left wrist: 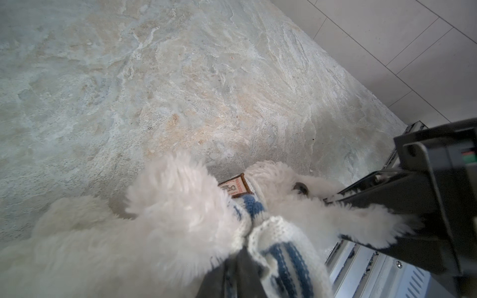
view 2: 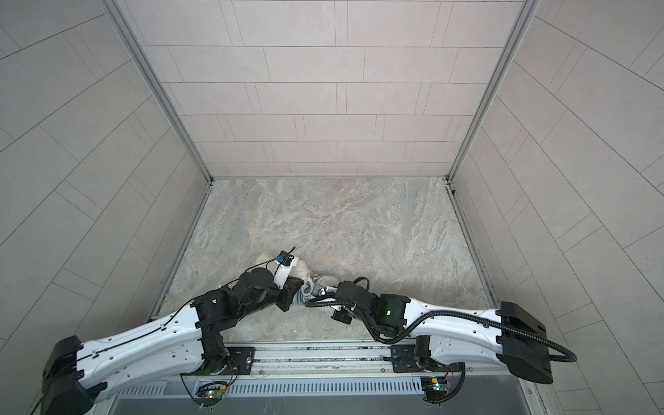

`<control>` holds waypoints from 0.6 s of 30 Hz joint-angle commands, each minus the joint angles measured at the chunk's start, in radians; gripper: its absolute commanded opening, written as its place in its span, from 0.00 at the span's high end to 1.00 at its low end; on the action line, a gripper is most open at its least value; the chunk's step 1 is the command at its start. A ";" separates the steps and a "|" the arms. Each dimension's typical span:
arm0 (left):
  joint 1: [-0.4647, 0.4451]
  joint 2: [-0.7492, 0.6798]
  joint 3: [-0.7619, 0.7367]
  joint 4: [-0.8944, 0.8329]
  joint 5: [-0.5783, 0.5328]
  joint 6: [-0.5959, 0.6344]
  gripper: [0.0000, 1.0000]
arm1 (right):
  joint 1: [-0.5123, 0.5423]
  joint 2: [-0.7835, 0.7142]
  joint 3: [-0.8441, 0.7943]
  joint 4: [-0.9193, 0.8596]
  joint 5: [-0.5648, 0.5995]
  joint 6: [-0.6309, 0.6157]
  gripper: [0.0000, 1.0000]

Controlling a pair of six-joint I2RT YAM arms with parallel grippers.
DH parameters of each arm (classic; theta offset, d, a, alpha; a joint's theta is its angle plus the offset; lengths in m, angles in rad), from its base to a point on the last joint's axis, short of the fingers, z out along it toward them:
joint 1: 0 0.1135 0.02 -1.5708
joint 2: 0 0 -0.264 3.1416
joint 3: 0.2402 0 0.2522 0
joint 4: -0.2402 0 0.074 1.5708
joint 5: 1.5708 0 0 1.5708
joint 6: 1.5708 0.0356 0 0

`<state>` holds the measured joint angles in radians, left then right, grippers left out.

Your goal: Dress the teddy bear

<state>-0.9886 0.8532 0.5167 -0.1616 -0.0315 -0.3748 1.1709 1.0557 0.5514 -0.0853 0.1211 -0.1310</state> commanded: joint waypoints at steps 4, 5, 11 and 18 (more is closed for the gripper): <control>0.003 -0.005 0.004 -0.002 -0.011 0.005 0.82 | 0.009 -0.020 0.023 -0.020 0.018 -0.015 1.00; 0.004 -0.005 0.003 -0.001 -0.002 0.001 0.84 | 0.009 -0.019 0.022 -0.021 0.021 -0.016 1.00; 0.002 0.019 -0.011 -0.005 0.015 -0.018 0.77 | 0.009 -0.029 0.027 -0.024 0.026 -0.019 1.00; -0.004 0.043 -0.018 -0.004 -0.001 -0.031 0.95 | 0.009 -0.023 0.028 -0.022 0.025 -0.020 1.00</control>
<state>-0.9894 0.8986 0.5137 -0.1619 -0.0177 -0.3954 1.1717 1.0515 0.5514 -0.1123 0.1379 -0.1341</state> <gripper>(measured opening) 0.084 0.111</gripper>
